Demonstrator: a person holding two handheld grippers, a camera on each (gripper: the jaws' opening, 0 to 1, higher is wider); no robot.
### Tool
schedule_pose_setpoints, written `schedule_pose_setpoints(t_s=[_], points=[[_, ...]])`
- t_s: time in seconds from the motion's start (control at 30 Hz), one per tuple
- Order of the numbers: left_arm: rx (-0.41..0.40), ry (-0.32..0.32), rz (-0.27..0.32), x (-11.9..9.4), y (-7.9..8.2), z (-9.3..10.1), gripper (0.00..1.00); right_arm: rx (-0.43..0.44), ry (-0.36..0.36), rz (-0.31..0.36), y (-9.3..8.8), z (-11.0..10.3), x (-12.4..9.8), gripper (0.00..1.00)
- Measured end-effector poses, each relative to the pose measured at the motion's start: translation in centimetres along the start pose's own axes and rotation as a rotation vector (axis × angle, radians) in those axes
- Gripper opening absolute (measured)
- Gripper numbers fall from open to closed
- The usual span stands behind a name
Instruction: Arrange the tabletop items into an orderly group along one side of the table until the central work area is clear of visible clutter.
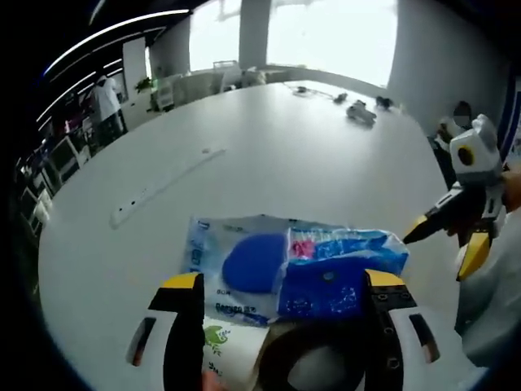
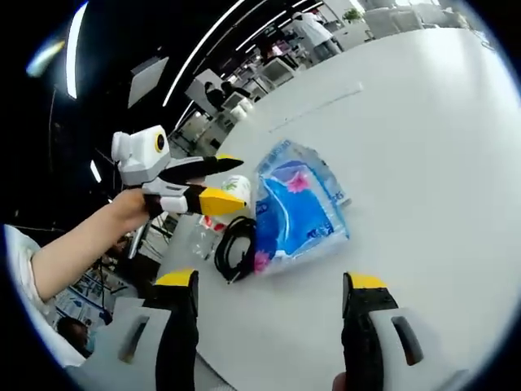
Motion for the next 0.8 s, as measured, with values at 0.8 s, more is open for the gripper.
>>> schedule_pose_setpoints(t_s=[0.8], points=[[0.007,-0.037,-0.06,2.0,-0.8,0.5,0.69,0.095,-0.036,0.024,0.3,0.4,1.9,0.63]])
Point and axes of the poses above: the point that each gripper's makers call its tool centre point, and the gripper's own axes: x roughly forward along the fingers, z roughly to its right, y roughly out of its top, the point moved 3 cm from there along -x, roughly backward along the fingers, and after that the axes turned 4 degrees about -x, right-handed, at the moved point
